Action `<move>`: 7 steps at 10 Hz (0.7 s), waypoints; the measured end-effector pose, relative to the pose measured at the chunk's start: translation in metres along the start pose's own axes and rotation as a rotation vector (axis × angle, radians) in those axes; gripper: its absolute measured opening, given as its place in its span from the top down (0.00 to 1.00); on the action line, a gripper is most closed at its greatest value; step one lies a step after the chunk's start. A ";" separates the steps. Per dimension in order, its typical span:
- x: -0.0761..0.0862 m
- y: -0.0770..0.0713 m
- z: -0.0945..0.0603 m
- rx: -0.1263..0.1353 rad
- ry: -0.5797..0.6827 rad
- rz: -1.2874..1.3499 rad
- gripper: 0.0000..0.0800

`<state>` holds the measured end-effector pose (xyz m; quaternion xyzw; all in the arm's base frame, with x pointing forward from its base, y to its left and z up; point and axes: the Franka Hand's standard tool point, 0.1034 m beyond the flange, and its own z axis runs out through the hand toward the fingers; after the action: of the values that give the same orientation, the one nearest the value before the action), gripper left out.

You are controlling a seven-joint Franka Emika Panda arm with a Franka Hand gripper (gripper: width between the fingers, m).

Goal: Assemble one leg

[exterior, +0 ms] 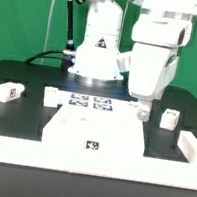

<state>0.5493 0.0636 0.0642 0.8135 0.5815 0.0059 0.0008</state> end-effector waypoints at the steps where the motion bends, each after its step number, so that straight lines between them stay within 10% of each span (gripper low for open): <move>1: -0.009 -0.004 0.004 0.002 -0.026 -0.115 0.19; 7: -0.040 -0.007 0.010 0.032 -0.067 -0.167 0.19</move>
Offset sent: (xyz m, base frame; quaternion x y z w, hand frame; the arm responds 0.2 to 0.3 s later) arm -0.0100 0.0000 0.0000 0.0000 0.0000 0.0000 1.0000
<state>0.5300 0.0284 0.0539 0.7619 0.6469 -0.0307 0.0075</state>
